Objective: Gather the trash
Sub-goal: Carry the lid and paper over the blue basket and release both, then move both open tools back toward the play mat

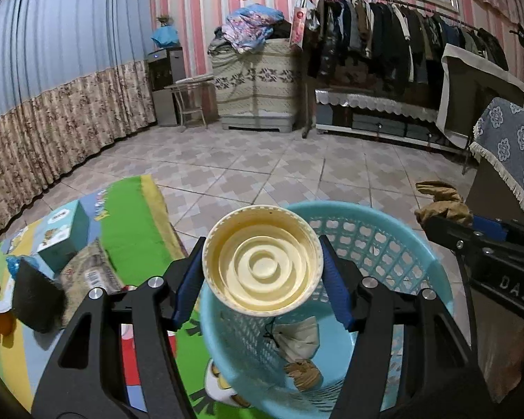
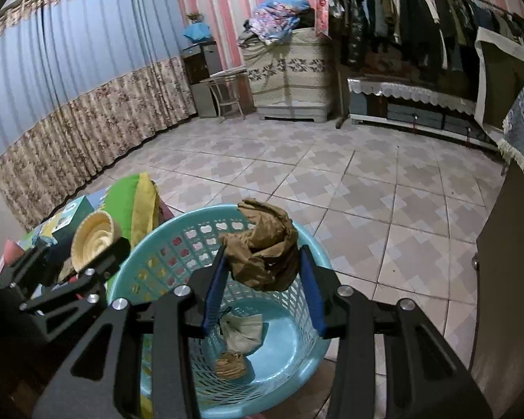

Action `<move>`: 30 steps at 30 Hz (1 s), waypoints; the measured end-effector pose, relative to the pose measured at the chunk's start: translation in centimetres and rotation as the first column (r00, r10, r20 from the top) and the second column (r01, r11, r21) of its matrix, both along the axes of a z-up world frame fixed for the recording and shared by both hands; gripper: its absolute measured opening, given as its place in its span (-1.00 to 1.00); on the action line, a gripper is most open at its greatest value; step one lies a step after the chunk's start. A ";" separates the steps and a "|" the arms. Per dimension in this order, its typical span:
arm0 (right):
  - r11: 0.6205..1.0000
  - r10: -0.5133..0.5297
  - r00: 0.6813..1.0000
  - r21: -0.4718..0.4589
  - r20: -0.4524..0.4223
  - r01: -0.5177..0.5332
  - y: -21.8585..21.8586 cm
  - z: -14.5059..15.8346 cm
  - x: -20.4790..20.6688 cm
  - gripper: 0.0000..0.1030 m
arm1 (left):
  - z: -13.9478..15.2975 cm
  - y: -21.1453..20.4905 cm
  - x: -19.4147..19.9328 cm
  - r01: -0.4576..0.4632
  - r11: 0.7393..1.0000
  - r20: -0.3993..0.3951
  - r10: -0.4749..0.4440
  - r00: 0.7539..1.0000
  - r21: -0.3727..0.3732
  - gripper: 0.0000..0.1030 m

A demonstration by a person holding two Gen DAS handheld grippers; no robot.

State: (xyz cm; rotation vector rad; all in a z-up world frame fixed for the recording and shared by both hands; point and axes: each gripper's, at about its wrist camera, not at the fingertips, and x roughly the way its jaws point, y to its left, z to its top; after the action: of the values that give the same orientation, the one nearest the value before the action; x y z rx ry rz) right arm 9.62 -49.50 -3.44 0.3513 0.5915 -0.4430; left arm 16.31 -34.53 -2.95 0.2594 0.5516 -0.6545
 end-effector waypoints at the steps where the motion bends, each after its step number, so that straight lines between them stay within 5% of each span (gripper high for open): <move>1: 1.000 -0.002 1.000 0.003 -0.002 0.002 -0.1 -0.1 0.0 -0.21 | -0.1 -0.1 0.2 0.002 1.000 -0.004 -0.002 1.000 0.000 0.18; 11: 1.000 -0.013 1.000 0.018 -0.014 0.014 -0.3 -0.3 0.6 -0.21 | -1.4 -1.1 0.9 0.014 0.999 -0.017 -0.013 1.000 0.037 0.20; 19: 1.000 -0.003 1.000 0.005 -0.029 0.003 0.2 -0.5 1.1 -0.21 | -0.1 1.0 2.4 -0.066 0.998 -0.009 0.066 0.998 0.004 0.59; 30: 1.000 0.031 0.999 0.003 -0.033 -0.030 1.8 -0.9 3.0 -0.20 | 2.4 5.9 3.5 -0.186 0.982 0.045 0.187 0.981 -0.027 0.80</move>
State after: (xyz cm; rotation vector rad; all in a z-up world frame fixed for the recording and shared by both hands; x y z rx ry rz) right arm 12.62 -47.69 -4.38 0.3378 0.6289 -0.4194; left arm 19.84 -28.67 -0.59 0.1990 0.5158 -0.4711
